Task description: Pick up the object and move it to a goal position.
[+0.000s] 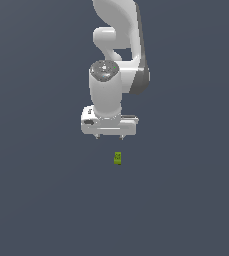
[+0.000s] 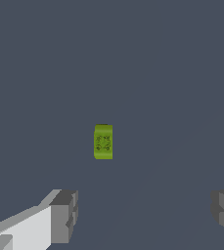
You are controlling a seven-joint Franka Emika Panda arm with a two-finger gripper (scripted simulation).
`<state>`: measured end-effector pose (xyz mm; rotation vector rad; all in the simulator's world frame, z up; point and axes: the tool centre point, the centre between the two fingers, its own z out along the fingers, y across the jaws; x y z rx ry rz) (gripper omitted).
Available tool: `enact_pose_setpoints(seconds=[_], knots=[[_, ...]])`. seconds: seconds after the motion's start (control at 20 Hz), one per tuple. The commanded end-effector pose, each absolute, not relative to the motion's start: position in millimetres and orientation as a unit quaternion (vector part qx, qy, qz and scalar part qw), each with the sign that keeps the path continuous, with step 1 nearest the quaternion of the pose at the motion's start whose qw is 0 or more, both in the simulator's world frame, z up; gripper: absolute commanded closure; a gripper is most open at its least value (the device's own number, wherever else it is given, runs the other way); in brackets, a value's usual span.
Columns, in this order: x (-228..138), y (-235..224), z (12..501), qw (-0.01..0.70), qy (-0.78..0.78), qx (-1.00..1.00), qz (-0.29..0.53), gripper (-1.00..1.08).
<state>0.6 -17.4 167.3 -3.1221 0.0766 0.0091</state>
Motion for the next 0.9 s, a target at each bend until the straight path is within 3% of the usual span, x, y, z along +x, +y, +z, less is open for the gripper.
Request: enact_pose_setpoints(seconds=[0.0, 0.85], knots=[[0.6, -17.5, 167.3, 0.009, 0.025, -1.000, 0.003, -0.92], [8.4, -13.4, 166.8, 0.003, -0.004, -1.000, -0.009, -0.92]])
